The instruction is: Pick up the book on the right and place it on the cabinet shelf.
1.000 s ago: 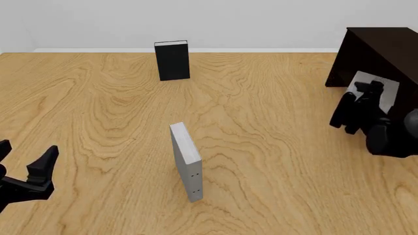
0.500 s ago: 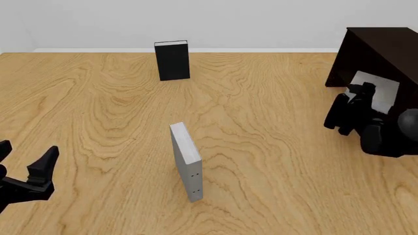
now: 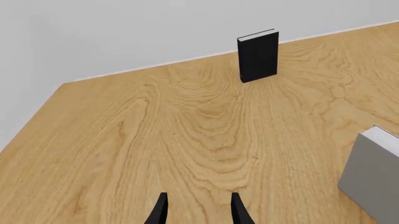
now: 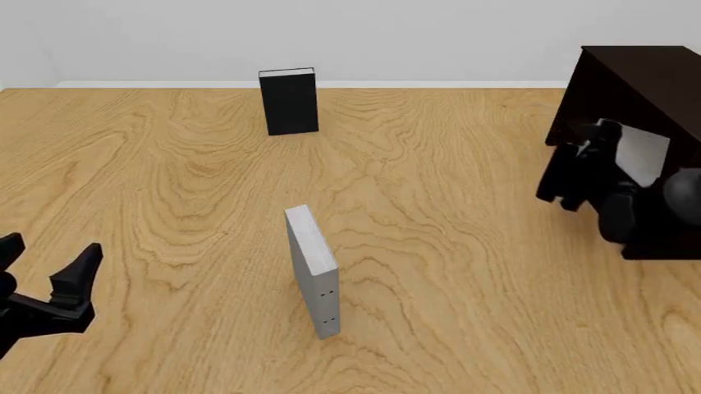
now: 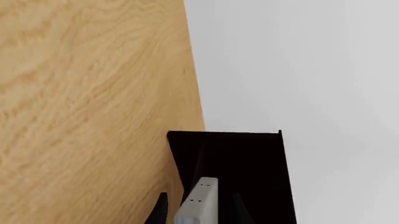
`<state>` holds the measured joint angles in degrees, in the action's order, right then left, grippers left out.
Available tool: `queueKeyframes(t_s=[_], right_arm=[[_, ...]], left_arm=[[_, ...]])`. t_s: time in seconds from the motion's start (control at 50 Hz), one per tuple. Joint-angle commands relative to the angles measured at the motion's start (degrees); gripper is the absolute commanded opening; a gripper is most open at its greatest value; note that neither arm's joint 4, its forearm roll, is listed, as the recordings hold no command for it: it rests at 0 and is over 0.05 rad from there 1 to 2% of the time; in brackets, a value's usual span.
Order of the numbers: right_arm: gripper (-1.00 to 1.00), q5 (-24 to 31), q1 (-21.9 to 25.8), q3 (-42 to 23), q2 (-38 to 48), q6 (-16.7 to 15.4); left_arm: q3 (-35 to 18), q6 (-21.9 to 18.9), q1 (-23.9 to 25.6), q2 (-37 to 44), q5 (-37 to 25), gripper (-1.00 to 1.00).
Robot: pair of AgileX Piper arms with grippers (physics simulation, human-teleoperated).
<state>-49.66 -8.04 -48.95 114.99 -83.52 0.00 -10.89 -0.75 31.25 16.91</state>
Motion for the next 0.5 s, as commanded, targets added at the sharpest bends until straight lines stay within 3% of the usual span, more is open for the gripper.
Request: queueKeyframes(t_s=[0.02, 0.5], right_arm=[[1.00, 1.5, 1.2, -1.5, -0.6, 0.4], [1.00, 1.3, 0.4, -2.5, 0.5, 0.2]], left_arm=[[0.0, 0.0, 0.1, 1.1, 1.0, 1.00], [0.0, 0.1, 0.1, -0.3, -0.5, 1.00]])
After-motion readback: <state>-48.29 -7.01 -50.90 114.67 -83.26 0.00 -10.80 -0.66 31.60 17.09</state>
